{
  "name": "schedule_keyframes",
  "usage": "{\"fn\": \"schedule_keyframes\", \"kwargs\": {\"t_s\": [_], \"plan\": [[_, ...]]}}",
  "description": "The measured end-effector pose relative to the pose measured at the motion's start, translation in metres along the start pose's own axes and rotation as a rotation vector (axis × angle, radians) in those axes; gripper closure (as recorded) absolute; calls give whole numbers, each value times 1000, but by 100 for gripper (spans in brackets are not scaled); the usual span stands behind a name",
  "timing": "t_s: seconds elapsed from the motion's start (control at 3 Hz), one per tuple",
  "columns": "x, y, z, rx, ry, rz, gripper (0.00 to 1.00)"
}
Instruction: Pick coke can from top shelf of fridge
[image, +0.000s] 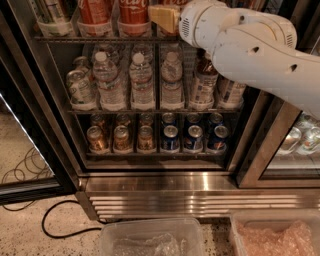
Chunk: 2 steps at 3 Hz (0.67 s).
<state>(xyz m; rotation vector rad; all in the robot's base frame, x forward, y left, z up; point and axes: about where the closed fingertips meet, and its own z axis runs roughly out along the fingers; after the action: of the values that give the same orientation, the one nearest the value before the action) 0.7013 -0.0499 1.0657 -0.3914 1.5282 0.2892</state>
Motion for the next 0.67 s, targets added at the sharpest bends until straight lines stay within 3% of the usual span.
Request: {"fn": "schedule_keyframes", "kwargs": {"t_s": [0.67], "plan": [[1, -11, 12, 23, -17, 2, 23]]}}
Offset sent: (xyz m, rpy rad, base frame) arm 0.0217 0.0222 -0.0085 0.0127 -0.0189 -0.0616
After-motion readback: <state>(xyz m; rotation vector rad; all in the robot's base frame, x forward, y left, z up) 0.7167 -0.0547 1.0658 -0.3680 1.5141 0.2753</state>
